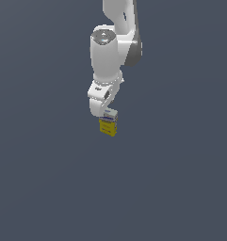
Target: Pick up the object and move it to a goal position.
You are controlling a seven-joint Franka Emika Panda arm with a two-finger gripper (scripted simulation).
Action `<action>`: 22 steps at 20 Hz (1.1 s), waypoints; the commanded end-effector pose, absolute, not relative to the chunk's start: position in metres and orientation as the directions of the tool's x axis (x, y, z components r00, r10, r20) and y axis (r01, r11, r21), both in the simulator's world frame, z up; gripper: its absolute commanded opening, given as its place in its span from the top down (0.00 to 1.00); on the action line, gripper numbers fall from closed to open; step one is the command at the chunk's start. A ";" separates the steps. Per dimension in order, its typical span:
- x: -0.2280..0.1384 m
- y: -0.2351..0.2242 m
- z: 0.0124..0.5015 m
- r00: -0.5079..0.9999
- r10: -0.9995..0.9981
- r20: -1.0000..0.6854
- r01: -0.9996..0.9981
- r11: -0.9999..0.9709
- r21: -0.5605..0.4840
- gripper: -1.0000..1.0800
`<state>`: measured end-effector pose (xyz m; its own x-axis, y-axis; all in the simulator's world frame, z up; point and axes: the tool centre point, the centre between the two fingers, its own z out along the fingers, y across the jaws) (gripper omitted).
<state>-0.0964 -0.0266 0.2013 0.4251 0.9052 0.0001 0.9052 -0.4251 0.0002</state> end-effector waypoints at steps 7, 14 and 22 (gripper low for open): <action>-0.098 -0.026 0.175 0.423 0.906 0.000 0.906 -0.423 0.000 0.04; -0.097 -0.027 0.153 0.422 0.907 0.000 0.907 -0.422 0.000 0.04; -0.097 -0.027 0.152 0.422 0.907 0.000 0.907 -0.422 0.000 1.00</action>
<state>-0.0969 -0.0268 0.1525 0.4217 0.9067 0.0002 0.9067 -0.4217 0.0005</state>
